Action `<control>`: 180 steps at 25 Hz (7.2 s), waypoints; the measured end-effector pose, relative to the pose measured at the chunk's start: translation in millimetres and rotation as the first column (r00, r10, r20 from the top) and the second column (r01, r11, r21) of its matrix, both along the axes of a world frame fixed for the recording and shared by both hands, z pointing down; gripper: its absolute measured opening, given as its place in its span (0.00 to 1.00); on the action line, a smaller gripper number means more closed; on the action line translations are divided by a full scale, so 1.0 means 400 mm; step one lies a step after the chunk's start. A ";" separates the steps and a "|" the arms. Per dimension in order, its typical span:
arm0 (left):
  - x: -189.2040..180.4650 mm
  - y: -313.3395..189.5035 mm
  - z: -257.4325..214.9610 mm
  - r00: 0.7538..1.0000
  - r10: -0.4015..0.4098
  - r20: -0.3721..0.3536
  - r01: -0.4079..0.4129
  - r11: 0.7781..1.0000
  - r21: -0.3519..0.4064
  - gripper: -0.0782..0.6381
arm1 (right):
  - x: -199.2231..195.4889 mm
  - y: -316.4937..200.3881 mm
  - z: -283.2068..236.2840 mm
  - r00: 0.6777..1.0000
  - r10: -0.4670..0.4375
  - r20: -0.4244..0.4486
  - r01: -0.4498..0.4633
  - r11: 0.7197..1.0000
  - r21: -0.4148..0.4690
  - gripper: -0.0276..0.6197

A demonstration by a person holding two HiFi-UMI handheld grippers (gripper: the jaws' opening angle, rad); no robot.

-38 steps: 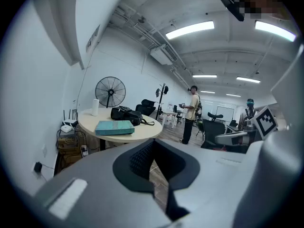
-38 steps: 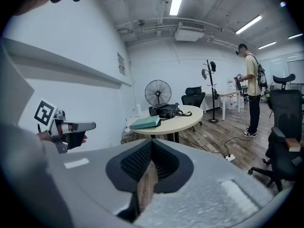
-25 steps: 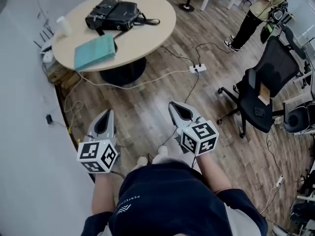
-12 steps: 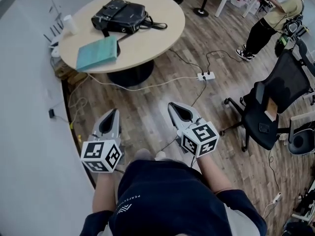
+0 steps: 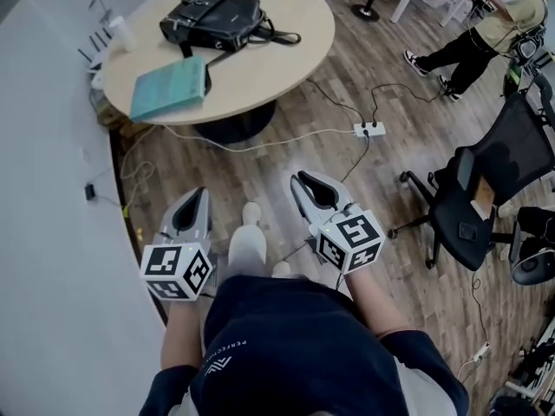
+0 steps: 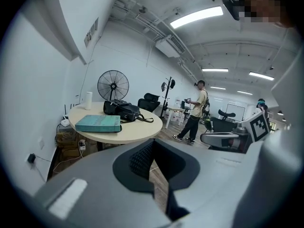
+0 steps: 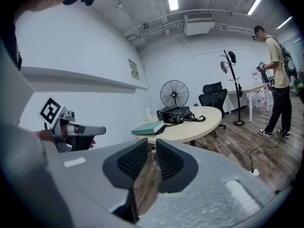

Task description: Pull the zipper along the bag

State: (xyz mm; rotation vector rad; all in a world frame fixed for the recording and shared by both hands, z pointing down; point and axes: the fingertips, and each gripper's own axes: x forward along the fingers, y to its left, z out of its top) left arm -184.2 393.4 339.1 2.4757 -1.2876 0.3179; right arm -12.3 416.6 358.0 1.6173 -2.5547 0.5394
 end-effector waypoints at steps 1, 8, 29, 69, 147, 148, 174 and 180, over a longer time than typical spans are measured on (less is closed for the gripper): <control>0.005 -0.017 0.003 1.000 0.005 0.002 -0.005 1.000 -0.001 0.13 | 0.001 -0.016 0.000 1.000 0.001 0.001 -0.001 1.000 0.000 0.14; 0.032 -0.174 0.023 0.999 0.038 -0.001 -0.038 0.999 -0.010 0.13 | 0.003 -0.156 0.010 1.000 0.006 -0.010 -0.006 1.000 -0.008 0.20; -0.038 -0.663 0.037 0.997 0.081 0.018 -0.080 0.996 -0.036 0.13 | -0.057 -0.694 0.047 0.998 0.027 -0.059 -0.031 0.997 -0.071 0.26; 0.094 -1.080 0.108 0.993 -0.113 0.033 0.116 0.985 -0.130 0.13 | -0.059 -1.243 0.244 0.985 -0.118 -0.127 0.097 0.982 -0.162 0.25; 0.220 -1.186 0.152 0.961 -0.267 -0.076 0.249 0.950 -0.187 0.27 | 0.025 -1.257 0.235 0.767 -0.588 -0.257 0.509 0.801 -0.315 0.06; 0.221 -1.190 0.152 0.956 -0.280 -0.084 0.260 0.946 -0.193 0.27 | 0.025 -1.258 0.234 0.757 -0.599 -0.263 0.521 0.795 -0.310 0.06; 0.270 -1.267 0.197 0.820 -0.458 -0.343 0.292 0.851 -0.437 0.32 | 0.018 -1.280 0.244 0.612 -0.723 -0.321 0.663 0.690 -0.292 0.06; 0.271 -1.266 0.194 0.822 -0.459 -0.337 0.301 0.853 -0.426 0.31 | 0.003 -1.291 0.242 0.603 -0.739 -0.300 0.680 0.673 -0.292 0.06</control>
